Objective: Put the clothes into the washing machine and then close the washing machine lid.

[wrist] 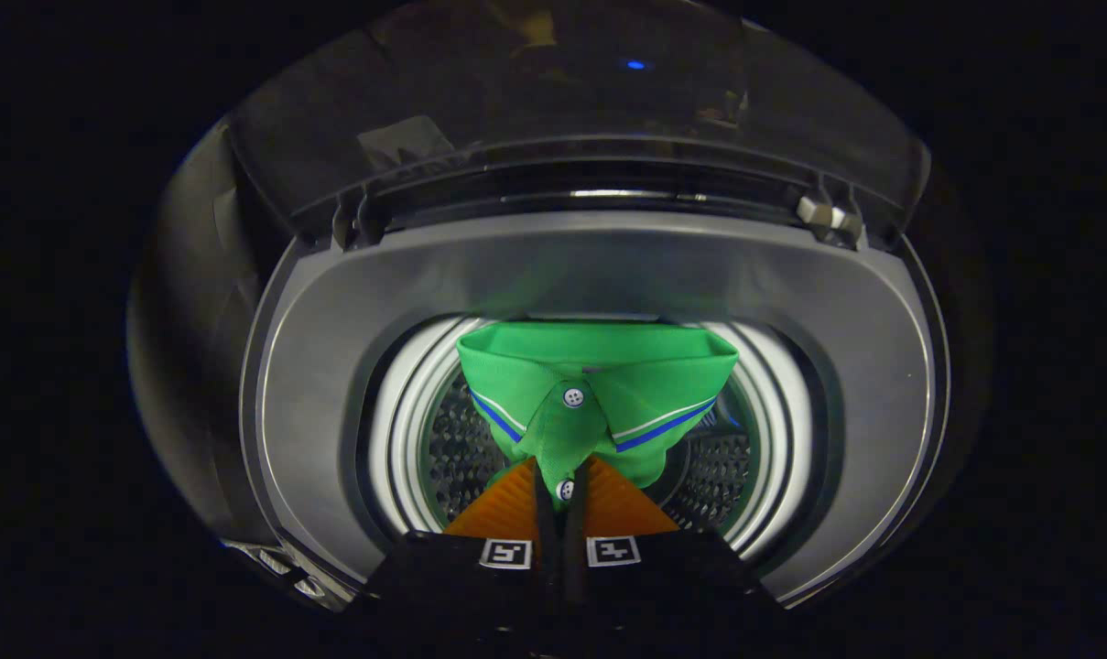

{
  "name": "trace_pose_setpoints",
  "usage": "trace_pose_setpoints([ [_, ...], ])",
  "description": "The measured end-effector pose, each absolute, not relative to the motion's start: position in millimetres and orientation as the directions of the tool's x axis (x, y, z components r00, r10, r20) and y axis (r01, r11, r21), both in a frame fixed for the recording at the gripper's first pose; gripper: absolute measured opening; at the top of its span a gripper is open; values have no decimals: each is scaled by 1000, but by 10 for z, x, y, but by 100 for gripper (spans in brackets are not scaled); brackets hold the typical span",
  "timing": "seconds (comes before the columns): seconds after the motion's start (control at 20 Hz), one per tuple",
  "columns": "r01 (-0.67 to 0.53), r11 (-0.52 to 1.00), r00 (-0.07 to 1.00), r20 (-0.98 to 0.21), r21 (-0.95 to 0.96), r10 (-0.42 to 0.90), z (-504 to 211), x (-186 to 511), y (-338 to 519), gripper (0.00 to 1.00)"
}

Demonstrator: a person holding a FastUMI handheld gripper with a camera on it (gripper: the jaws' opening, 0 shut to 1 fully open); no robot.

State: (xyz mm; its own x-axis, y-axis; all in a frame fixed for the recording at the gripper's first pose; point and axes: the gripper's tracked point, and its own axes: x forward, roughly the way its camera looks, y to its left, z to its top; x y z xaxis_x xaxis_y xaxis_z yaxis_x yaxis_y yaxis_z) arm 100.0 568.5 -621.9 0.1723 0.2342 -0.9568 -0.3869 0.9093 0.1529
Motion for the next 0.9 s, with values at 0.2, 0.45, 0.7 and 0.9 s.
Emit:
trace_pose_setpoints([
  [0.2, -381, 915, 196, -955, 135, 223, -6251, 1042, 5698, 11],
  [0.45, -370, 920, 157, -967, 132, 202, -6272, 942, 5655, 52],
  [0.7, -377, 918, 164, -967, 122, 196, -6261, 865, 5615, 99],
  [0.9, -387, 914, 184, -961, 121, 205, -6187, 856, 5615, 99],
])
